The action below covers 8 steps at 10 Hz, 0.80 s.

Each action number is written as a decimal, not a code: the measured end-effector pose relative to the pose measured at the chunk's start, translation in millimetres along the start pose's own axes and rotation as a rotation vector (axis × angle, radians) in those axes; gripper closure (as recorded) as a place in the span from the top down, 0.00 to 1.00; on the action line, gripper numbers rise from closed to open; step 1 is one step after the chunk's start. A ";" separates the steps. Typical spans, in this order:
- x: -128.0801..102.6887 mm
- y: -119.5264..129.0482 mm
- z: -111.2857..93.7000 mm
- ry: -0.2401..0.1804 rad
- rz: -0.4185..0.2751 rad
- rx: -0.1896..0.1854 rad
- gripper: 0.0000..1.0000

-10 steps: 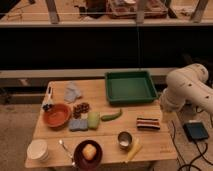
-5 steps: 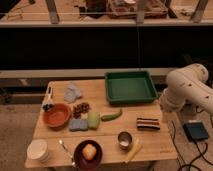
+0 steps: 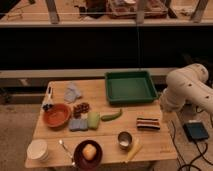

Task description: Place eraser in metal cup

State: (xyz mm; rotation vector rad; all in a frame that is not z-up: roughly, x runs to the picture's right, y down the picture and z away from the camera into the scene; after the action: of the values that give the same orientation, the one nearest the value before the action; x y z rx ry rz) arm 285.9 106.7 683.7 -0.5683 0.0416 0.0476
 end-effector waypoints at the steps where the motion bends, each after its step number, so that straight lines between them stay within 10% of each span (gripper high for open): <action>1: 0.0 0.0 0.0 0.000 0.000 0.000 0.65; 8: 2.1 0.8 25.0 -0.053 0.027 -0.038 0.65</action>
State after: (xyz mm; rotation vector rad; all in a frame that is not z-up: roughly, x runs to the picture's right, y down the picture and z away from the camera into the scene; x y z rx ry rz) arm 288.6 120.9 704.1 -0.6039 -0.0031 0.0902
